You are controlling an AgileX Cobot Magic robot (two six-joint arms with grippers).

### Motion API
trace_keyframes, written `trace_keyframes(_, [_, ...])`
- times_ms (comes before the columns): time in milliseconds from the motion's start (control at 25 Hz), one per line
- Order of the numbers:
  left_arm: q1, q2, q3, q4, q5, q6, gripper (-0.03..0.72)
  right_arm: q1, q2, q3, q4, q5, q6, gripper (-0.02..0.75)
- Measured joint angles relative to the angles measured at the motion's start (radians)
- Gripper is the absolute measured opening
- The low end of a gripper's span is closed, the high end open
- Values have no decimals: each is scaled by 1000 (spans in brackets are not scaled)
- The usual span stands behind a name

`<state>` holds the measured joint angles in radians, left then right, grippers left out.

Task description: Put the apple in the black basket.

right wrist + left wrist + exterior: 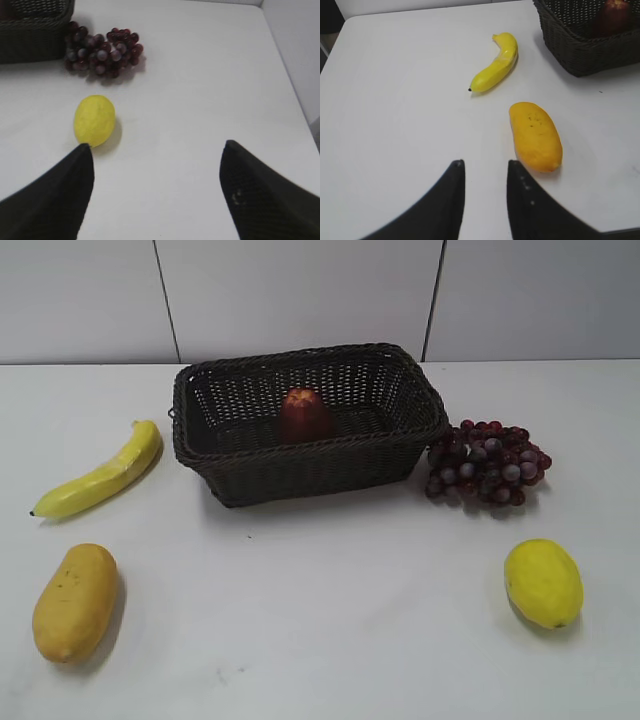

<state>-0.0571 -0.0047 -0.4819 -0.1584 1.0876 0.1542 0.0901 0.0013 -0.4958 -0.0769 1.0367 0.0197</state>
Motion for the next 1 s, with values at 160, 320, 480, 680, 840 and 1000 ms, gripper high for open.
trace_keyframes(160, [0,0,0,0,0,0,223,-76,-5,0,0,0,0,591])
trace_keyframes(320, [0,0,0,0,0,0,223,-87,-5,0,0,0,0,591])
trace_keyframes(480, [0,0,0,0,0,0,223,-87,-5,0,0,0,0,591])
trace_keyframes(680, [0,0,0,0,0,0,223,-87,-5,0,0,0,0,591])
trace_keyframes(840, [0,0,0,0,0,0,223,-87,-5,0,0,0,0,591])
trace_keyframes(1000, [0,0,0,0,0,0,223,-87,-5,0,0,0,0,591])
